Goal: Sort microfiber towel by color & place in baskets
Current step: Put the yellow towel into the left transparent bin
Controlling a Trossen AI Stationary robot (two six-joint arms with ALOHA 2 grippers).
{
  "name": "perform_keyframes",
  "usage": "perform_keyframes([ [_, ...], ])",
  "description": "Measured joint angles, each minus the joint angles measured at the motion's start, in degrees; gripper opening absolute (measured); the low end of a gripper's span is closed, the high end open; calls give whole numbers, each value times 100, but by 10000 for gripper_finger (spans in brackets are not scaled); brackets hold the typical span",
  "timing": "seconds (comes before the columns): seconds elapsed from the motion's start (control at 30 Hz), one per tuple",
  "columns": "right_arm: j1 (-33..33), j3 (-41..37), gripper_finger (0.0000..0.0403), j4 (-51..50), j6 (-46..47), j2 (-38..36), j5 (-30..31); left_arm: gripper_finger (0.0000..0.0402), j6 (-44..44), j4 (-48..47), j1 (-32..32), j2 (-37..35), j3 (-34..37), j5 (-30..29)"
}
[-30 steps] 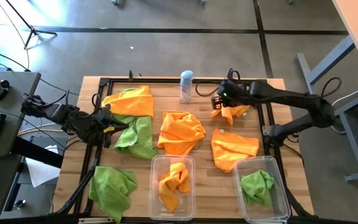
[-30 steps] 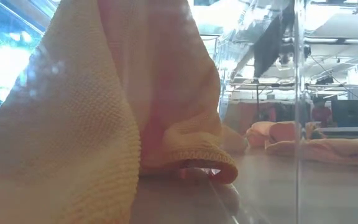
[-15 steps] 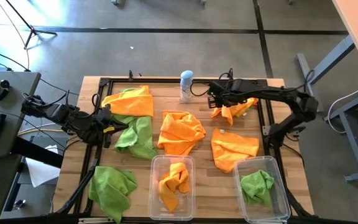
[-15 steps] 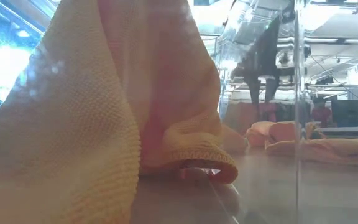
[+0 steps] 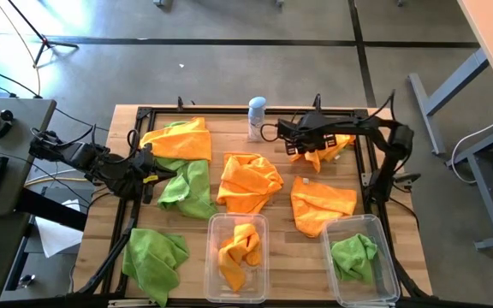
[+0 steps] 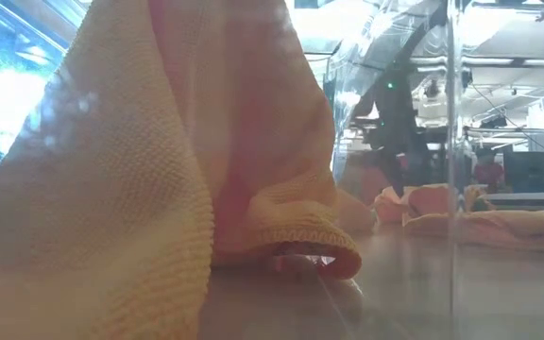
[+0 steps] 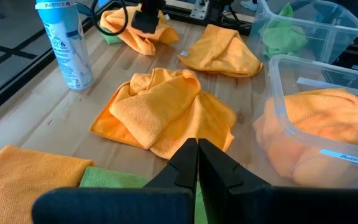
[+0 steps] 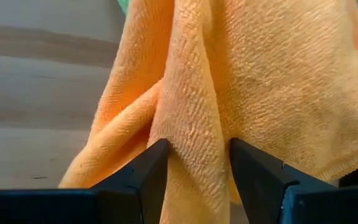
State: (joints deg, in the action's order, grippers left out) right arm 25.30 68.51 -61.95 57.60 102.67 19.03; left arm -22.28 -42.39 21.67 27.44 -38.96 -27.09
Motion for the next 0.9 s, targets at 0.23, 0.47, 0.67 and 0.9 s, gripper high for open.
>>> perform_keyframes([
  [0.23,-149,0,17,-58,-215,-280,11,0,-10,5,0,2,0,-36],
  [0.47,-513,-2,11,-374,317,-1344,528,0,-7,21,0,2,1,-106],
  [0.67,-1102,0,6,-418,867,-2802,1403,4,-7,31,0,2,2,-747],
  [0.9,-1984,0,2,197,798,-4126,2723,28,-5,47,0,2,2,-1113],
])
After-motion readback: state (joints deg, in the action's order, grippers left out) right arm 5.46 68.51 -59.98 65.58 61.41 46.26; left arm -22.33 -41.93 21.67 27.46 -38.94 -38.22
